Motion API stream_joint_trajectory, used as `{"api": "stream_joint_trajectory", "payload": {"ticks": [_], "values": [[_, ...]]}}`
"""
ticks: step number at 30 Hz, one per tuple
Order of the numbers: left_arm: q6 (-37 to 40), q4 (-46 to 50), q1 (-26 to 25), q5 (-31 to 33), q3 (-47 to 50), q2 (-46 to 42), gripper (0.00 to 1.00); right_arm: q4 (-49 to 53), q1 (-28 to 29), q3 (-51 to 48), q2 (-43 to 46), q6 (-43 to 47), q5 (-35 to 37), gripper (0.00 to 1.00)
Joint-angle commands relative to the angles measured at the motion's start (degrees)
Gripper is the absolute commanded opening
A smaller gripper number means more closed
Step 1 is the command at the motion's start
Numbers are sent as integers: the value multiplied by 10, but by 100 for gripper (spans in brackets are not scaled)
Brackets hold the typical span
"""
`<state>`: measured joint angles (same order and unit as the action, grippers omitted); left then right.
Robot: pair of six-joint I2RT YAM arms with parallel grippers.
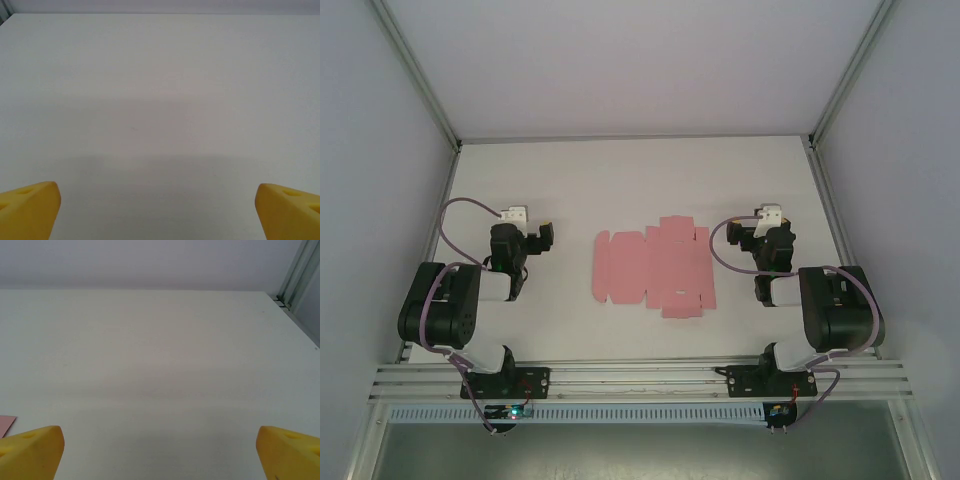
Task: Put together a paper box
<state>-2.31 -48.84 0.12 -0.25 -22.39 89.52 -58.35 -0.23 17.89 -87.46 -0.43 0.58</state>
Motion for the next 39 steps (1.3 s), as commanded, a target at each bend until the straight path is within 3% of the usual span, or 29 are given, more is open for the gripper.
{"api": "stream_joint_trajectory", "payload": {"ticks": [1, 25, 27, 29, 32, 35, 39], "values": [[5, 1, 5, 0, -8, -4, 100, -11, 1, 8, 5, -5, -2, 98], [4, 1, 5, -1, -8, -4, 100, -14, 1, 11, 7, -6, -4, 98], [6, 64, 5, -6, -37, -27, 100, 63, 4, 37, 39, -4, 1, 98], [-6, 211, 5, 7, -96, -68, 100, 187, 12, 83, 84, -6, 31, 98], [-100, 454, 5, 29, -215, -92, 100, 387, 24, 175, 121, -62, 47, 98], [-159, 582, 5, -57, -297, -59, 100, 533, 52, 247, 113, -99, 21, 93], [-222, 612, -1, -264, -331, -2, 100, 700, 112, 325, 68, -131, -35, 85]]}}
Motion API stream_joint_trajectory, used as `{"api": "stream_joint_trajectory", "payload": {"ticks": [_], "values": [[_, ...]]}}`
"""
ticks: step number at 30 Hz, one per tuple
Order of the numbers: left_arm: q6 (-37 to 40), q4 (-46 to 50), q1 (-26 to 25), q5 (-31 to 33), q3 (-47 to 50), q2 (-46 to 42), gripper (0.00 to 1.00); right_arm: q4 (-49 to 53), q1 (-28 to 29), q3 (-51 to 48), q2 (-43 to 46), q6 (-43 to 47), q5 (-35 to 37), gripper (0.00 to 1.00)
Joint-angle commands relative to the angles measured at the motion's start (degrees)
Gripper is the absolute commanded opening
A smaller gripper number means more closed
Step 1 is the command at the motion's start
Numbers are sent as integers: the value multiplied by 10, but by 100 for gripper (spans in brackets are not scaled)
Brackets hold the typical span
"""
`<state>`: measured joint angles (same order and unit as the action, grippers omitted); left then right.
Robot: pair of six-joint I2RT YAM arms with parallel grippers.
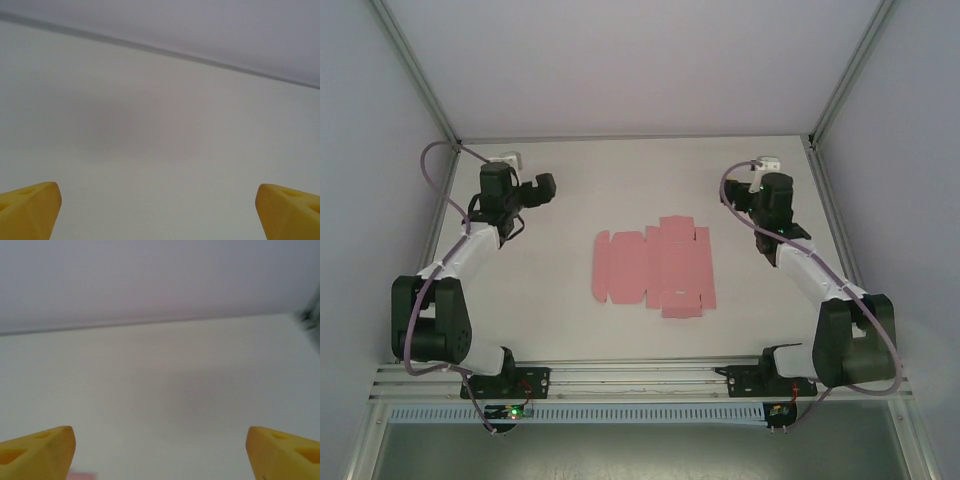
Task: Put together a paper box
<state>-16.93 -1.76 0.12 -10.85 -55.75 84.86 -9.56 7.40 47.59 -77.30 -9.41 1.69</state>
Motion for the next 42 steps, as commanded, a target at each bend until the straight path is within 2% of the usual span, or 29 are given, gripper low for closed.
{"api": "stream_joint_trajectory", "payload": {"ticks": [1, 3, 6, 13, 18, 22, 27, 33, 36, 40, 42], "values": [[-87, 135, -7, -190, 5, 52, 100, 237, 50, 39, -46, -44, -61, 81], [-105, 139, -25, -215, 7, 64, 100, 275, 75, 56, -70, -50, -85, 75], [-104, 196, -52, -222, -9, 79, 100, 313, 101, 66, -96, -67, -101, 69], [-94, 241, -107, -245, -12, 108, 100, 320, 137, 46, -155, -70, -115, 61], [-98, 218, -124, -279, -4, 125, 100, 317, 134, 37, -209, -87, -102, 57], [-93, 203, -134, -309, -1, 140, 96, 310, 135, 31, -232, -99, -110, 54], [-86, 193, -149, -320, -1, 159, 91, 287, 135, 14, -237, -114, -121, 54], [-119, 116, -151, -364, 16, 179, 87, 274, 135, -2, -238, -125, -126, 54], [-126, 99, -151, -363, 18, 184, 85, 266, 135, -7, -242, -128, -132, 54], [-141, 54, -151, -385, 26, 175, 70, 257, 135, -13, -246, -131, -136, 54], [-138, 46, -152, -384, 26, 162, 54, 253, 134, -16, -242, -130, -137, 53]]}}
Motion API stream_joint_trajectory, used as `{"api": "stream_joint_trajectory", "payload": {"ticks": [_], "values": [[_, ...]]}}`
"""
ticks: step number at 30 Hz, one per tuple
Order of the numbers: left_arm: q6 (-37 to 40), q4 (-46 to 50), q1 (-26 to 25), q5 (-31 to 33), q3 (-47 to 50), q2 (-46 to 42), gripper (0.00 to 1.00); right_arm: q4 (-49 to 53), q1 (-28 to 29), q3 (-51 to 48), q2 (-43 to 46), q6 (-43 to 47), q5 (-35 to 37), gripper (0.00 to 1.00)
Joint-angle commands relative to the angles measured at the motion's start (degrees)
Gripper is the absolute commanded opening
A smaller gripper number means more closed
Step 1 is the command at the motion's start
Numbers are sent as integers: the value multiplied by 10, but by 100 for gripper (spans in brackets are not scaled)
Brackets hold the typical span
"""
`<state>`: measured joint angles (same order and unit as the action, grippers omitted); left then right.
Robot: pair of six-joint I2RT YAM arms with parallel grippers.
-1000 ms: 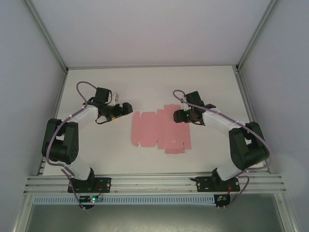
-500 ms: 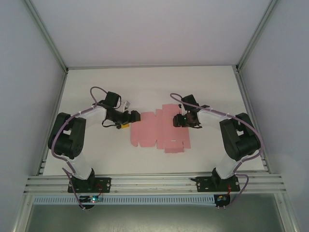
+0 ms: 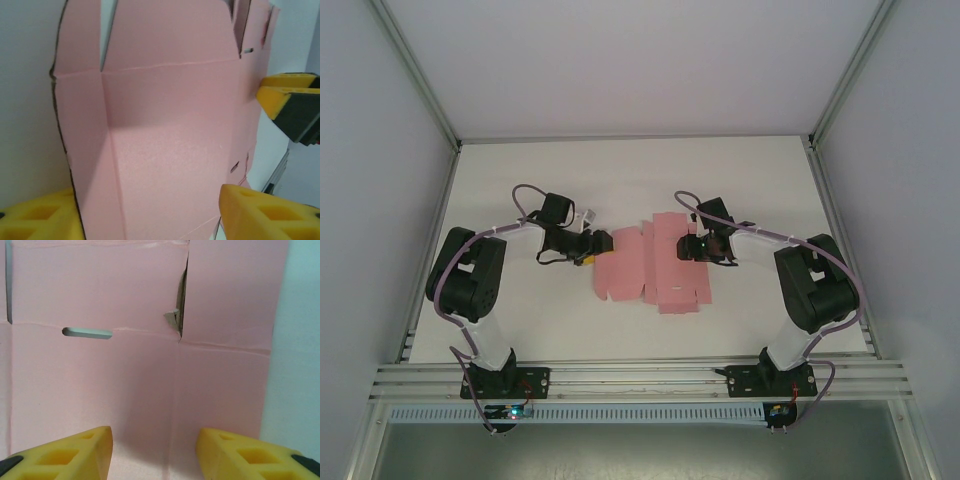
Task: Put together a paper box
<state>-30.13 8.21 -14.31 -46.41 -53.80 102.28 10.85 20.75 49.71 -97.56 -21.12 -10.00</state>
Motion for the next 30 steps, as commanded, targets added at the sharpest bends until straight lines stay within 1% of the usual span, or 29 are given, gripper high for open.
{"api": "stream_joint_trajectory", "payload": {"ticks": [1, 4, 6, 7, 9, 10, 13, 14, 17, 18, 21, 23, 25, 27, 28, 30], "values": [[0, -52, -9, -22, 6, -22, 44, 48, 0, -38, -36, -11, -19, 53], [30, -35, -10, -5, 3, -49, 21, 44, -3, -38, -6, 0, -17, 54], [54, -13, -9, 14, -3, -70, 3, 47, -10, -38, 31, 11, -5, 56], [63, -8, -10, 22, -4, -82, 0, 49, -16, -37, 51, 15, -1, 57], [88, -7, -10, 24, -2, -107, 0, 46, -28, -37, 103, 24, -1, 61], [97, -13, -11, 24, 2, -118, 0, 44, -34, -39, 129, 32, -4, 65], [121, -52, -11, -9, 22, -159, 0, 18, -53, -61, 219, 57, -17, 74], [127, -74, -12, -31, 32, -178, 0, 1, -64, -76, 254, 63, -30, 77], [131, -160, -15, -96, 70, -239, 0, -73, -108, -140, 339, 81, -103, 84], [138, -173, -19, -107, 77, -258, 0, -96, -124, -161, 362, 81, -126, 87], [164, -167, -30, -117, 83, -321, 0, -149, -167, -206, 418, 75, -201, 89], [165, -174, -36, -114, 91, -363, 0, -169, -178, -219, 447, 71, -249, 91], [138, -227, -44, -108, 112, -401, 0, -191, -179, -235, 471, 79, -276, 92], [123, -281, -58, -114, 128, -433, 0, -223, -182, -253, 489, 79, -285, 94], [130, -285, -68, -113, 130, -451, 0, -243, -185, -261, 496, 77, -300, 94], [164, -252, -85, -107, 122, -482, 0, -278, -189, -265, 506, 74, -338, 95]]}}
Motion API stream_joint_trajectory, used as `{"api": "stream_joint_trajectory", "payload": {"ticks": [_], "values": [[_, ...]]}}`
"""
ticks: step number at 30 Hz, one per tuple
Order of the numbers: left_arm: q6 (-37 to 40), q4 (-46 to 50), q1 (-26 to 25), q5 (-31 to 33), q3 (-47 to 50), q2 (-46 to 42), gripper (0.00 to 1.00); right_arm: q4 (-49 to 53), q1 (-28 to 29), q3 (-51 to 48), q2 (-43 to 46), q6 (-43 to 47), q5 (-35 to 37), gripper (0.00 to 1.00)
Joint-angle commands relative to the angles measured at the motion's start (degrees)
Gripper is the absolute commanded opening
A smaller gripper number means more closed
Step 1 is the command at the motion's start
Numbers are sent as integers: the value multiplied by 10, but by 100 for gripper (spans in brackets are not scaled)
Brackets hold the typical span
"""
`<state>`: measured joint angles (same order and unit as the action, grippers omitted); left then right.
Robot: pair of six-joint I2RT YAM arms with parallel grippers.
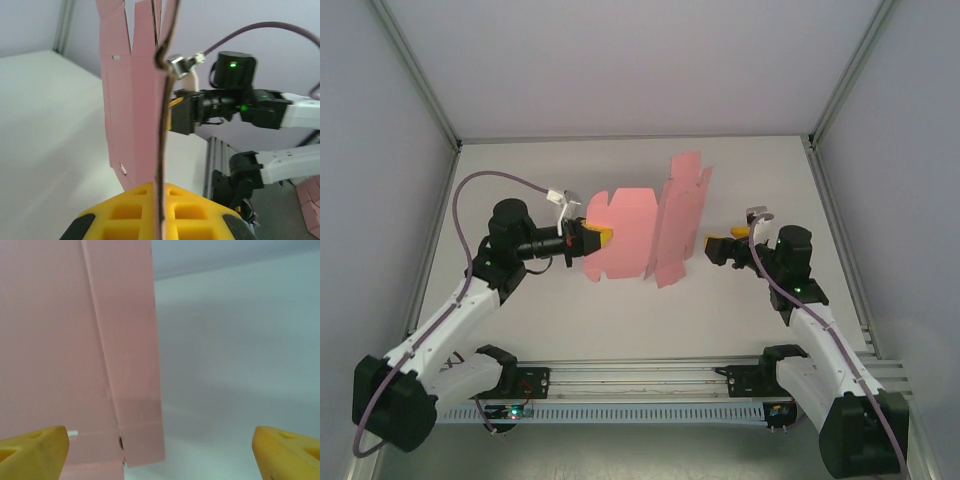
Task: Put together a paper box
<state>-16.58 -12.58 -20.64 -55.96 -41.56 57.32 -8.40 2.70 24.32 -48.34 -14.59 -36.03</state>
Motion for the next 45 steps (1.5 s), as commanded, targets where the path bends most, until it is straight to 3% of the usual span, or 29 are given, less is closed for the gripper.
{"api": "stream_joint_trajectory", "payload": {"ticks": [1, 7, 12, 16, 18, 22, 25, 31, 34, 35, 36, 38, 40, 41, 42, 45], "values": [[48, -20, -30, -8, -6, -49, 0, -102, -9, -11, 19, 7, -98, 95], [63, 0, -44, 10, 5, -122, 0, -145, -10, -4, 40, 17, -149, 95], [45, -28, -44, 57, 42, -165, 0, -208, -14, -20, 54, 20, -255, 87], [42, -25, -44, 67, 48, -181, 0, -214, -14, -13, 68, 20, -283, 80], [39, -20, -45, 82, 50, -188, 0, -211, -14, -3, 71, 16, -302, 71], [23, -31, -44, 141, 67, -206, 0, -182, -14, 12, 75, 21, -315, 38], [12, -56, -44, 171, 86, -217, 0, -181, -14, 9, 79, 25, -315, 22], [3, -34, -44, 236, 91, -219, 0, -178, -13, 16, 78, 26, -315, 2], [-4, -24, -44, 282, 101, -221, 0, -147, -12, 32, 71, 31, -287, 0], [-6, -10, -45, 306, 103, -223, 4, -123, -11, 45, 63, 34, -275, 0], [-14, 9, -44, 341, 103, -223, 21, -93, -7, 60, 54, 46, -269, 0], [-21, 66, -44, 409, 101, -224, 33, -31, 10, 91, 29, 70, -257, 0], [-28, 131, -44, 476, 94, -226, 82, 44, 45, 130, 4, 113, -228, 0], [-35, 170, -44, 515, 87, -228, 94, 116, 69, 161, -11, 161, -200, 0], [-39, 201, -44, 547, 81, -230, 100, 181, 91, 189, -25, 202, -174, 0], [-49, 272, -45, 621, 71, -244, 100, 309, 150, 256, -76, 270, -121, 0]]}}
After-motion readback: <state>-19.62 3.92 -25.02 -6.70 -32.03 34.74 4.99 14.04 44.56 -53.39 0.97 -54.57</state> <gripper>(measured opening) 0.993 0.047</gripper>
